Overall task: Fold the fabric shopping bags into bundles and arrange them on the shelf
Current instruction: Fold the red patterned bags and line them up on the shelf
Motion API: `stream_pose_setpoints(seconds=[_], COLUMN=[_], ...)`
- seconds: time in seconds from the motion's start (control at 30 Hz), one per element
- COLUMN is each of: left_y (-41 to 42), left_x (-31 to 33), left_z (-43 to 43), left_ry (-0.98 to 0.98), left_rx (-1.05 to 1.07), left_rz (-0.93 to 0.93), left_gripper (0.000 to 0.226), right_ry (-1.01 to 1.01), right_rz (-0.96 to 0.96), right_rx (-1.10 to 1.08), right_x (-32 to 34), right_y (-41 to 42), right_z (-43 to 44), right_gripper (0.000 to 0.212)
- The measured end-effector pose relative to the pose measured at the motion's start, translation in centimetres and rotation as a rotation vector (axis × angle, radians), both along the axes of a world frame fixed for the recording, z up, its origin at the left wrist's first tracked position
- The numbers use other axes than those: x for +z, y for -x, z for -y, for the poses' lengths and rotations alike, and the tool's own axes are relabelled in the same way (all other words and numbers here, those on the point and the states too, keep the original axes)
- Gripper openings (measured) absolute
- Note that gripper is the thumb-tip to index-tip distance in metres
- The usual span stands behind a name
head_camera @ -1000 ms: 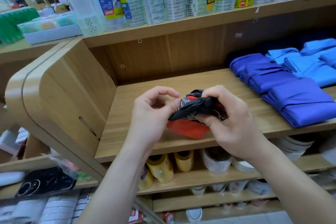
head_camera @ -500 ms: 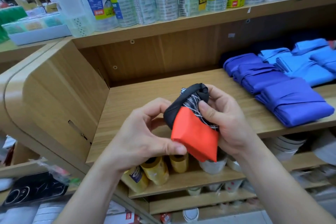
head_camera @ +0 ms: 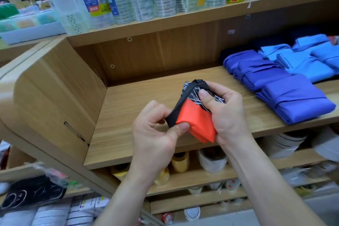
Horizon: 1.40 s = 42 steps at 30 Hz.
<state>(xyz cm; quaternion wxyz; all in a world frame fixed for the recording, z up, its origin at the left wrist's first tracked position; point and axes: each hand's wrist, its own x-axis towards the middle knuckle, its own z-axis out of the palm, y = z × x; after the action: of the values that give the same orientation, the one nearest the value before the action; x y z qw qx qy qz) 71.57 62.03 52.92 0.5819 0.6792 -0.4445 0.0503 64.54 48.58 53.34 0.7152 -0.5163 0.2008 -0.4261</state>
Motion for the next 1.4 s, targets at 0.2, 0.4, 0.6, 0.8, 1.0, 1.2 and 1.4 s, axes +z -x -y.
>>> stream_pose_setpoints(seconds=[0.2, 0.4, 0.6, 0.8, 1.0, 1.2, 1.4], left_y=[1.6, 3.0, 1.1, 0.0, 0.5, 0.1, -0.6], left_x=[-0.8, -1.7, -0.7, 1.8, 2.0, 1.8, 2.1], left_z=[1.4, 1.9, 1.3, 0.8, 0.9, 1.1, 0.5], left_ry=[0.096, 0.003, -0.215, -0.095, -0.245, -0.194, -0.157], left_rx=[0.21, 0.125, 0.094, -0.085, -0.213, -0.153, -0.147], left_rz=[0.028, 0.066, 0.295, -0.493, -0.65, -0.69, -0.678], left_gripper=[0.013, 0.014, 0.016, 0.039, 0.066, 0.07, 0.072], right_ry=[0.153, -0.06, 0.082, 0.356, 0.832, 0.524, 0.685], right_rz=[-0.132, -0.066, -0.084, -0.075, -0.407, -0.464, -0.443], right_rx=[-0.36, -0.544, -0.51, -0.357, -0.095, 0.215, 0.165], right_x=[-0.1, 0.2, -1.0, -1.1, 0.7, 1.4, 0.6], right_y=[-1.1, -1.7, -1.8, -1.2, -0.9, -0.8, -0.3], right_z=[-0.1, 0.8, 0.5, 0.5, 1.0, 0.7, 0.2], right_gripper=[0.022, 0.017, 0.02, 0.006, 0.036, 0.027, 0.021])
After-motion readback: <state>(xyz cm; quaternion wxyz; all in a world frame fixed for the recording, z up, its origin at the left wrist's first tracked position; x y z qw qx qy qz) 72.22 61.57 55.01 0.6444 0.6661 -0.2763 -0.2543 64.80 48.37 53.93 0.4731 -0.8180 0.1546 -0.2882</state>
